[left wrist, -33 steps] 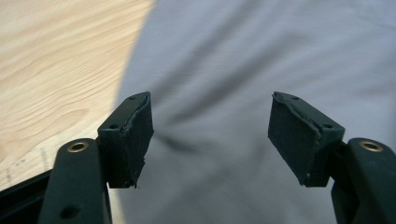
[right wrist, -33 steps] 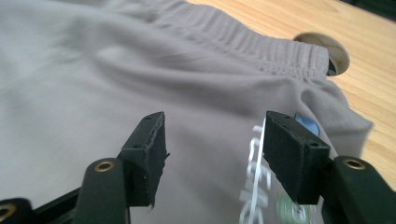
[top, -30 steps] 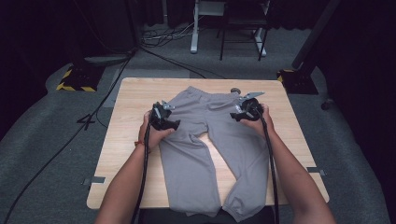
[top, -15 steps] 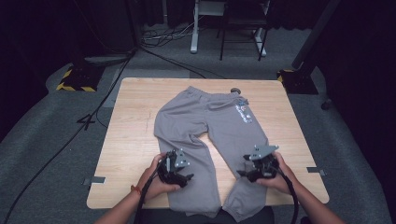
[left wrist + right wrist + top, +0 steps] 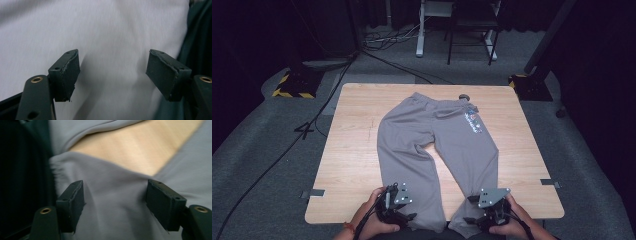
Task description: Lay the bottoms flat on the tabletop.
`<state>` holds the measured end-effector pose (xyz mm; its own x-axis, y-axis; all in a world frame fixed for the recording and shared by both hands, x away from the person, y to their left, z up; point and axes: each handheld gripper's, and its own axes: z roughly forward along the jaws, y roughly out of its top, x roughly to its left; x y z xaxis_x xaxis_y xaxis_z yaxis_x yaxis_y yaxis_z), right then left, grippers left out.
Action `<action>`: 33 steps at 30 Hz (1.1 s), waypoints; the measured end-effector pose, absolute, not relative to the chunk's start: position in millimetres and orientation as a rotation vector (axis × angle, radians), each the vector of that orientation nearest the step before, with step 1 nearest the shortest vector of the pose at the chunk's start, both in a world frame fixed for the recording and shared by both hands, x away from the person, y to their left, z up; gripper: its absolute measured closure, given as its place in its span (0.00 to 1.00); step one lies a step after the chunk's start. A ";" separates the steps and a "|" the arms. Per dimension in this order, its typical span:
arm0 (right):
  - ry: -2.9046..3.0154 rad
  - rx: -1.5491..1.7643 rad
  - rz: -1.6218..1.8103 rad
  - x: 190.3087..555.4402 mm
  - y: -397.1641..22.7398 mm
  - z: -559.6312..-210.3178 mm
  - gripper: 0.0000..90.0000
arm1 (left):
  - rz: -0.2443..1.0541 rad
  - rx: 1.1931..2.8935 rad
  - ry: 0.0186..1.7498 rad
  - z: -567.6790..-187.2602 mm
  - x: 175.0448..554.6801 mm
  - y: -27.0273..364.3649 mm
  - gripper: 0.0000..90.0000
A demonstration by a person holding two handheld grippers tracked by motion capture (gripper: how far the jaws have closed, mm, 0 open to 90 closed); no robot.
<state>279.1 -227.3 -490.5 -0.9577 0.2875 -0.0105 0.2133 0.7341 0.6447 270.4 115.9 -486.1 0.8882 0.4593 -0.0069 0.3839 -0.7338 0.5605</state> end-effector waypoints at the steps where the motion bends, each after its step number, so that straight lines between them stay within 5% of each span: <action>1: 2.830 0.375 1.020 275.5 -227.1 -490.2 0.33 | 0.183 2.504 0.591 -484.6 266.5 119.0 0.30; 5: 2.834 0.330 1.051 262.7 -234.5 -480.2 0.39 | 0.205 2.478 0.586 -475.3 256.2 130.5 0.30; 10: 2.632 0.592 1.072 288.5 -255.1 -467.7 0.42 | 0.244 2.301 0.607 -465.5 266.1 113.8 0.30; 19: 2.657 0.692 1.024 307.6 -270.6 -478.8 0.39 | 0.239 2.358 0.666 -487.8 290.5 97.3 0.33; 33: 2.828 0.368 1.032 280.9 -213.3 -485.2 0.57 | 0.208 2.342 0.656 -495.3 296.0 108.4 0.38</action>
